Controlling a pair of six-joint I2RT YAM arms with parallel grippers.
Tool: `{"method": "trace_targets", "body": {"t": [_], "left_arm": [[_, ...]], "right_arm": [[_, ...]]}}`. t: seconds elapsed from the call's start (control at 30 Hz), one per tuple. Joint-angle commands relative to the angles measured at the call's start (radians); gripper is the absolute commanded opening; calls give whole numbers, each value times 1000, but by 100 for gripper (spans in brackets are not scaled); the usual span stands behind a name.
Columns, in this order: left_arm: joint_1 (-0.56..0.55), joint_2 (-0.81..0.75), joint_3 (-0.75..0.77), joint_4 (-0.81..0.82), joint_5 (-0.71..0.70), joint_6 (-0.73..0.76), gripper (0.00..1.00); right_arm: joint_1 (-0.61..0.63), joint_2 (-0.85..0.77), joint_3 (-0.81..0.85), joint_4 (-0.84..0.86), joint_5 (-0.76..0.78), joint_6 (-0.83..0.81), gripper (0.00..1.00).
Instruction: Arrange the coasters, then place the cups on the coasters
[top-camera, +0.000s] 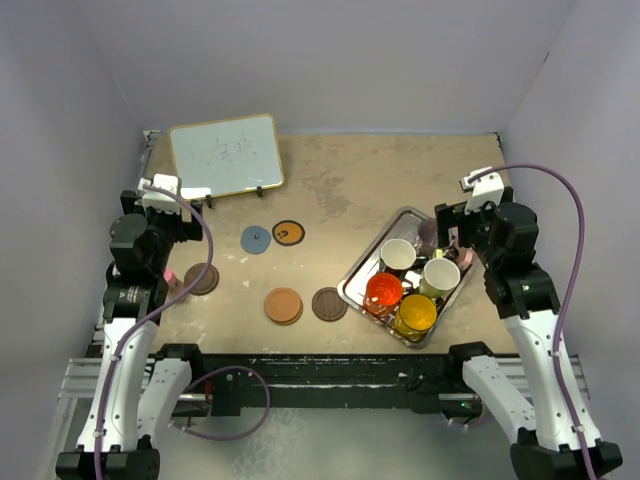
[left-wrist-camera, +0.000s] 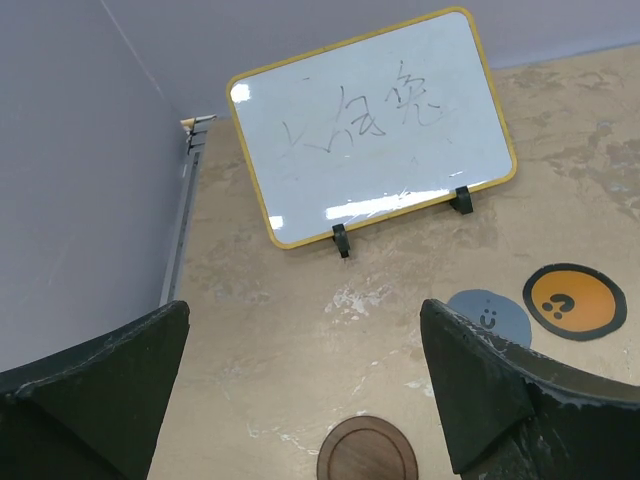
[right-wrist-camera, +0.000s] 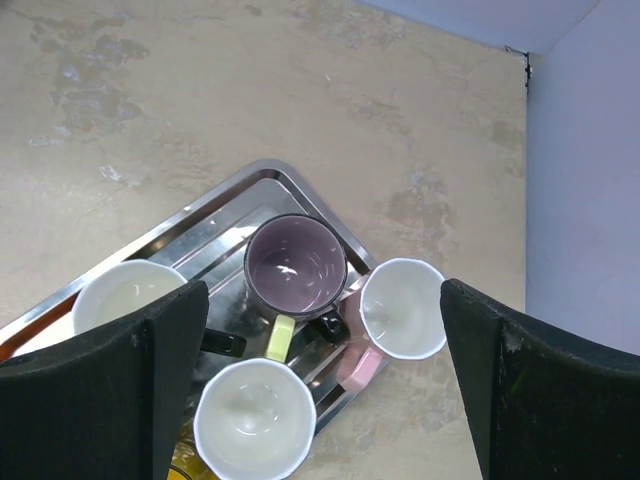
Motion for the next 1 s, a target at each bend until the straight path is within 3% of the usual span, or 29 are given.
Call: {"method": "trace_targets", "body": {"t": [0.0,0.37,0.63,0.97], "left_arm": [[8,-19,45,24,-7,14,94],[11,-33,41,51,0,12,94],[12,-36,69,-35,62,118,93],[13,-47,115,-263,242,293,93]], "right_arm": [[9,-20,33,36,-12,20,100],[13,-31,18,72,0,17,100],[15,-7,74,-35,19,-40,100],[17,-38,104,-205,-318,-194,100]]}}
